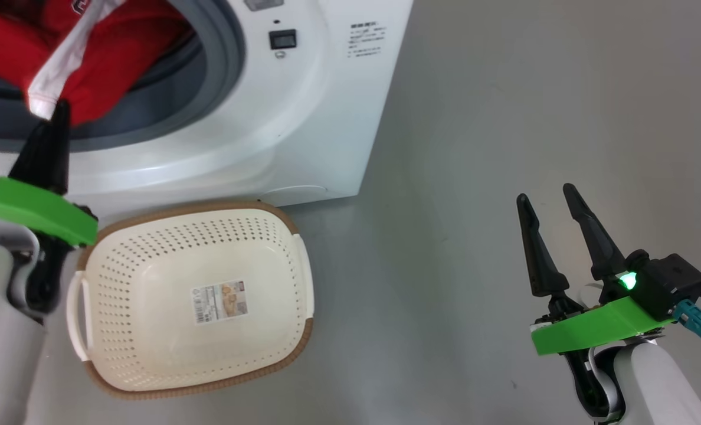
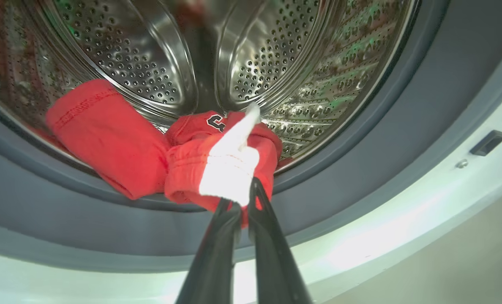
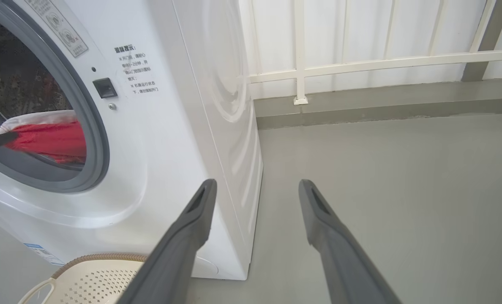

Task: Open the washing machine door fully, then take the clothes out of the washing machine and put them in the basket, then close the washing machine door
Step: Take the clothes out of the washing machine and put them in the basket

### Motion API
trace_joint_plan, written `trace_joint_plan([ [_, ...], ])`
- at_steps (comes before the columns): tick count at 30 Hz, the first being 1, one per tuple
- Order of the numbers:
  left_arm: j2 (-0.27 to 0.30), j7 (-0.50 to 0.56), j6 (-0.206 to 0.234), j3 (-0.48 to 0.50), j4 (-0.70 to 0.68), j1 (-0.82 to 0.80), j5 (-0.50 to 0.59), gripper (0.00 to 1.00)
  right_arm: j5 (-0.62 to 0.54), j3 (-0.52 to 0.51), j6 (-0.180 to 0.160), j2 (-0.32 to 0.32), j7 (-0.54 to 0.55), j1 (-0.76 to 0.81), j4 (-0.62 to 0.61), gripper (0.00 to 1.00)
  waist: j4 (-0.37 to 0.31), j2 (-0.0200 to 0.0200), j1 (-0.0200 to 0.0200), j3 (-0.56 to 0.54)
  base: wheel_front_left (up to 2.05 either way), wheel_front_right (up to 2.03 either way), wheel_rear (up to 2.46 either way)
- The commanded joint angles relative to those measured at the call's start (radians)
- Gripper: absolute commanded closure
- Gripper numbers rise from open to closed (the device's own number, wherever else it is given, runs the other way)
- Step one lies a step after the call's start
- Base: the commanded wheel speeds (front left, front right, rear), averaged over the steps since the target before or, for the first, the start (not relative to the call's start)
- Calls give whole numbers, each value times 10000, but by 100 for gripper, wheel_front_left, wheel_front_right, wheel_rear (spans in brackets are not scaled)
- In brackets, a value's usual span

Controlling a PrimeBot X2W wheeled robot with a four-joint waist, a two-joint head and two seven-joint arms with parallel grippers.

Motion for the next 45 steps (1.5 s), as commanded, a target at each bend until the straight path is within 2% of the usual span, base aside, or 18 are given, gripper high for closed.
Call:
trace_joint_plan([
  [1, 311, -103, 15, 770, -465, 307, 387, 100, -146, 109, 62, -1, -63, 115, -214, 0, 267, 0, 0, -245, 0, 0, 0],
  [6, -308, -104, 15, 2391, -1840, 1595, 1613, 100, -191, -10, 62, -1, -63, 154, -231, 0, 447, 0, 0, -389, 0, 0, 0],
  [10, -811, -104, 15, 3320, -3251, 2635, 2525, 100, -254, -99, 62, -1, -63, 180, -248, 0, 560, 0, 0, -509, 0, 0, 0],
  [22, -1829, -104, 15, 4680, -7006, 4683, 3658, 100, -476, -346, 62, -1, -63, 347, -203, 0, 853, 0, 0, -917, 0, 0, 0],
  [29, -2152, -104, 15, 4955, -8569, 5299, 4013, 100, -497, -378, 62, -1, -63, 450, -247, 0, 921, 0, 0, -938, 0, 0, 0],
  [36, -2271, -104, 15, 4710, -8340, 5670, 4091, 100, -477, -265, 62, -1, -63, 359, -253, 0, 892, 0, 0, -784, 0, 0, 0],
  [45, -2464, -105, 15, 4219, -6815, 5874, 4260, 100, -392, -152, 62, -1, -63, 198, -316, 0, 776, 0, 0, -376, 0, 0, 0],
])
